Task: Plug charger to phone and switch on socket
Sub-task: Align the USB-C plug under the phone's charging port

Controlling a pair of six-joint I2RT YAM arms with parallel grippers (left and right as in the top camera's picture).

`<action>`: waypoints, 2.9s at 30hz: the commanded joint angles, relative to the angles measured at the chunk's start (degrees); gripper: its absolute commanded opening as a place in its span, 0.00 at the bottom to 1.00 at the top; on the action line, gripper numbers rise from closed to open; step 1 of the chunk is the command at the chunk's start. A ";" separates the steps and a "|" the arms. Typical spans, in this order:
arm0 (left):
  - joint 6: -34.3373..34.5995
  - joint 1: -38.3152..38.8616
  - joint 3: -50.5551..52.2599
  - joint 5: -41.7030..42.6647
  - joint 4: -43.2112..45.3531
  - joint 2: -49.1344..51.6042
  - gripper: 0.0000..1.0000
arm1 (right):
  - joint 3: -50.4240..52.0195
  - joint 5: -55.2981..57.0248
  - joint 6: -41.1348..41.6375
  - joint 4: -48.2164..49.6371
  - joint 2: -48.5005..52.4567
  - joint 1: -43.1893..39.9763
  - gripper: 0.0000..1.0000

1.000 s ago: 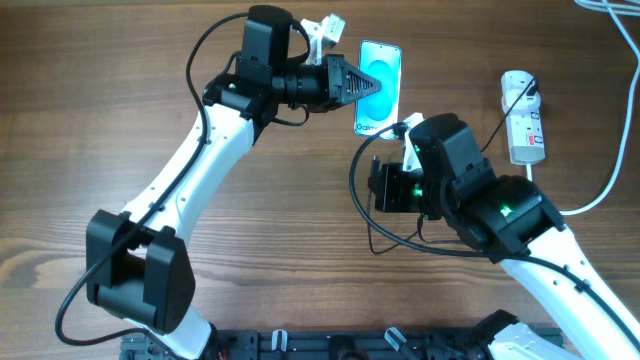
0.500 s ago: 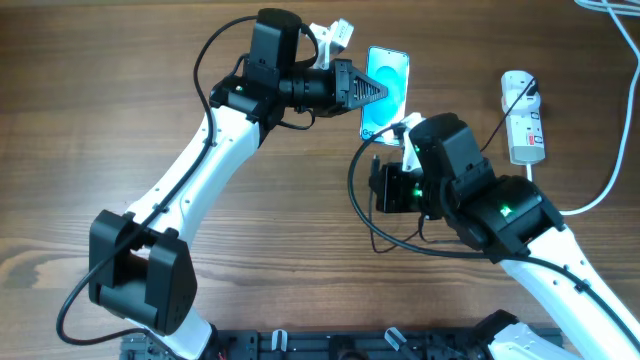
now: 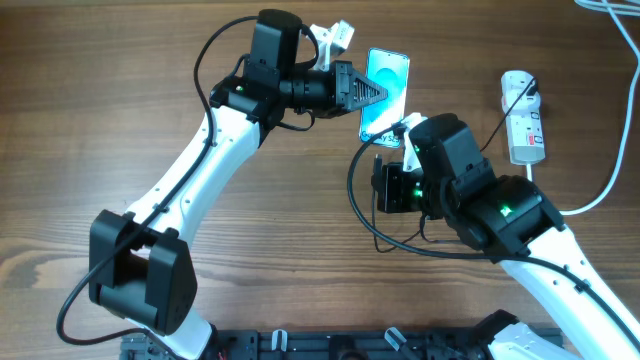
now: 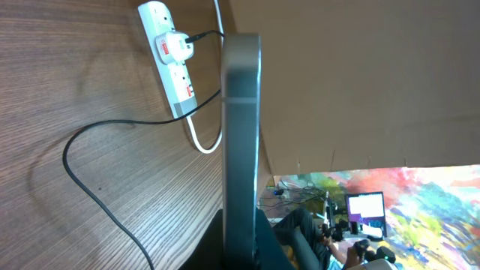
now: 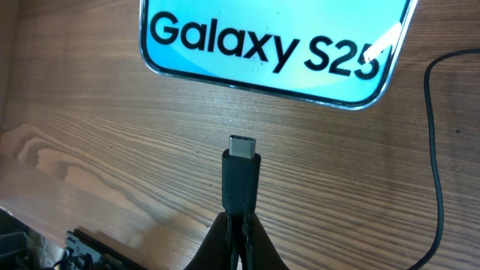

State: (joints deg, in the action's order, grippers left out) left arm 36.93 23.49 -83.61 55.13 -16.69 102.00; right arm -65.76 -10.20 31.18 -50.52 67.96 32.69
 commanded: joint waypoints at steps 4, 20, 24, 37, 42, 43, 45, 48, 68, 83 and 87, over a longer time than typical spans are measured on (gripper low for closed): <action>-1.92 0.02 -0.72 0.72 0.35 -1.38 0.04 | -0.68 1.25 -1.16 0.72 0.07 -0.09 0.04; -0.46 0.02 -0.72 2.05 -0.04 -1.38 0.04 | -0.68 1.95 0.83 1.92 0.07 -0.09 0.04; -0.44 0.02 -0.72 2.05 -0.04 -1.38 0.04 | -0.68 2.56 0.94 1.73 0.07 -0.09 0.04; 1.49 0.02 -0.72 2.08 0.26 -1.38 0.04 | -0.66 0.55 3.28 1.42 0.07 -0.09 0.04; 1.49 0.02 -0.72 2.58 0.63 -1.38 0.04 | -0.68 1.22 3.32 1.70 0.07 -0.09 0.04; 1.49 0.02 -0.72 2.89 0.66 -1.40 0.04 | -0.68 1.20 3.32 1.77 0.07 -0.09 0.04; 1.49 0.02 -0.72 2.95 0.61 -1.40 0.04 | -0.66 1.20 3.32 1.77 0.07 -0.09 0.04; 1.46 0.02 -0.72 3.13 0.63 -1.38 0.04 | -0.68 1.22 3.32 1.77 0.07 -0.09 0.04; 1.03 0.02 -0.72 3.80 0.59 -1.38 0.04 | -0.66 1.46 3.28 2.54 0.07 -0.09 0.04; 0.83 0.04 -0.72 4.04 0.59 -1.38 0.04 | -0.68 1.73 3.28 3.15 0.07 -0.15 0.04; 0.85 0.02 -0.72 4.04 0.59 -1.38 0.04 | -0.68 1.68 3.30 2.84 0.07 -0.15 0.04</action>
State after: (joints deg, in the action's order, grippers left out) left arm 38.06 23.46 -83.61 56.93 -16.62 102.00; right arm -65.76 -8.93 33.82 -47.92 67.96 32.69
